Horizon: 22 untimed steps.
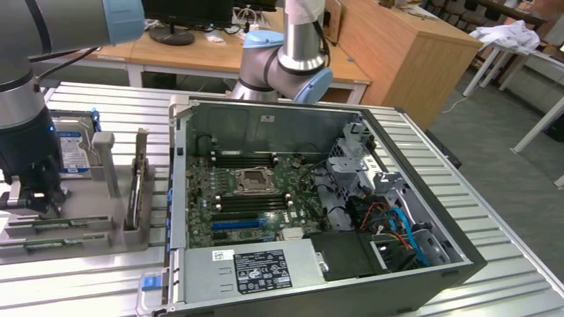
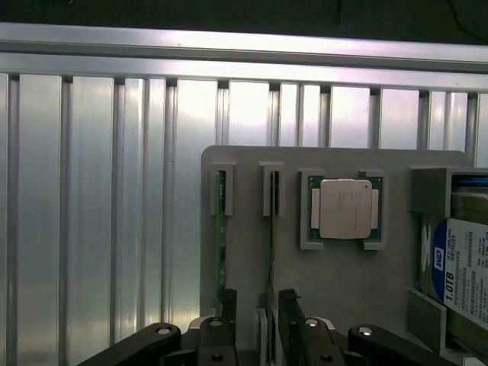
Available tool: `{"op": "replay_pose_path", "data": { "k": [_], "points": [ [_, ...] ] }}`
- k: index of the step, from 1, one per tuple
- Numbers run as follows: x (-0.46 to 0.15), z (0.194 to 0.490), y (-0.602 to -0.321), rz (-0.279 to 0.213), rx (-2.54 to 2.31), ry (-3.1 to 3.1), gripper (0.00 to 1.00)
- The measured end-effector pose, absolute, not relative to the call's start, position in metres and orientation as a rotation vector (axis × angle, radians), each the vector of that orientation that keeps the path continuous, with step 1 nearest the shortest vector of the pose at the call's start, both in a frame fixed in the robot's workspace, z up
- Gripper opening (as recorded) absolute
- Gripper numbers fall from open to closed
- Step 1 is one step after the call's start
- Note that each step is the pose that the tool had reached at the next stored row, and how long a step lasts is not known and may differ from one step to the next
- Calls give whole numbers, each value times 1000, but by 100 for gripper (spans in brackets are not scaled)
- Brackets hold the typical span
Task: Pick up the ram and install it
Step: 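Pick up the ram and move it above insertion slot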
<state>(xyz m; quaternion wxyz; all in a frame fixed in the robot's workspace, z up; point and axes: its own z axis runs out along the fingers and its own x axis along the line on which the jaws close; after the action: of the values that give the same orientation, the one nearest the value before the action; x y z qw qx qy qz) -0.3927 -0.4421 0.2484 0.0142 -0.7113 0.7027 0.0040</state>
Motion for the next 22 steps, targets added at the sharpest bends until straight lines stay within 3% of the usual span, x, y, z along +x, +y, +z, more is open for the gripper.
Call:
{"op": "replay_pose_path", "data": {
  "k": [22],
  "points": [
    [-393,248,-459,12,-2215,2188,36]
  ]
}}
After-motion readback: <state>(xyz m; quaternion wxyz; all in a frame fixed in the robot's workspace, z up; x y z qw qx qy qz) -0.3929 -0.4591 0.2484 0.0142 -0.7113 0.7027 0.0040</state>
